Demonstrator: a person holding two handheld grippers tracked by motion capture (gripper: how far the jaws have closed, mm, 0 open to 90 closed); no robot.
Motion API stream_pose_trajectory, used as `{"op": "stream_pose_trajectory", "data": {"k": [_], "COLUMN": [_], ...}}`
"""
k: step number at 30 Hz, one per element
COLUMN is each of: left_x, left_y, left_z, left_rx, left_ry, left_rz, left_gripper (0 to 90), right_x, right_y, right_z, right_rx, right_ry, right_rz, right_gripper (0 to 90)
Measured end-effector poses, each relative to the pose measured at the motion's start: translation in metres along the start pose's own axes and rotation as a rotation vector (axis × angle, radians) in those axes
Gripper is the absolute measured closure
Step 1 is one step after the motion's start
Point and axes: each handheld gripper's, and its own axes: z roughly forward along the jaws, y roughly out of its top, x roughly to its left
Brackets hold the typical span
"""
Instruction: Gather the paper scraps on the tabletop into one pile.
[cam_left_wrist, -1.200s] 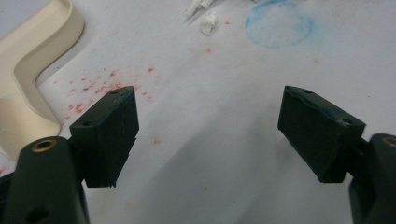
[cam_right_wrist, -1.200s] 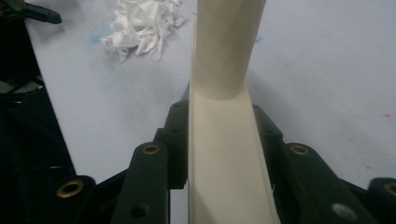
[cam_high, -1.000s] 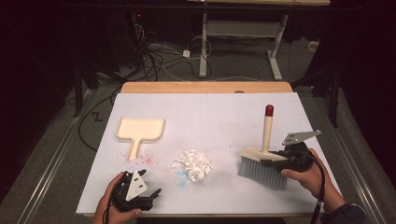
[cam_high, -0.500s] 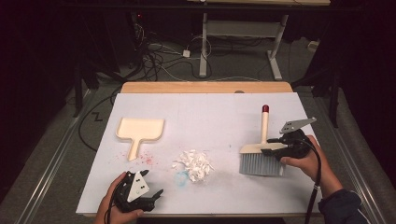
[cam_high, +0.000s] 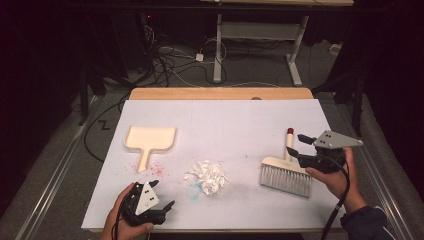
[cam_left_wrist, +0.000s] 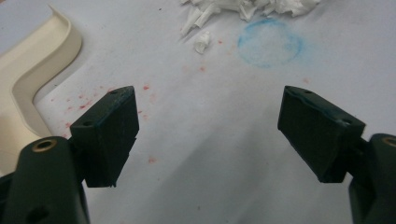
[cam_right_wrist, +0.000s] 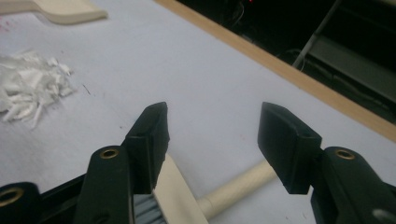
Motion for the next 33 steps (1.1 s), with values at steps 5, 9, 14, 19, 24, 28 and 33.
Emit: {"op": "stream_pose_trajectory", "data": {"k": [5,9,14,19,24,28,33], "left_x": [0.001,0.001,0.000,-0.002,0.000,0.001,-0.001], "left_y": [0.001,0.003,0.006,0.007,0.003,0.004,0.006], "left_z": [0.002,0.003,0.005,0.004,0.000,0.001,0.003], "left_rx": [0.002,0.003,-0.006,-0.011,-0.021,-0.026,-0.022], "left_ry": [0.005,0.011,0.030,0.041,0.053,0.058,0.057], "left_rz": [-0.009,-0.009,-0.004,0.015,0.002,0.005,0.019], "left_gripper": [19.5,19.1,17.4,17.0,16.1,16.1,16.1], "right_x": [0.025,0.043,0.057,0.064,0.069,0.073,0.075], "right_y": [-0.014,-0.032,-0.055,-0.067,-0.062,-0.061,-0.062], "right_z": [-0.008,-0.016,-0.026,-0.028,-0.028,-0.027,-0.027], "right_rx": [-0.053,-0.063,-0.061,-0.049,-0.076,-0.086,-0.086], "right_ry": [-0.079,-0.104,-0.122,-0.099,-0.105,-0.094,-0.078], "right_rz": [-0.016,-0.009,0.007,-0.018,-0.011,-0.021,-0.023], "right_gripper": [29.6,25.7,21.5,19.5,19.5,19.3,19.3]}}
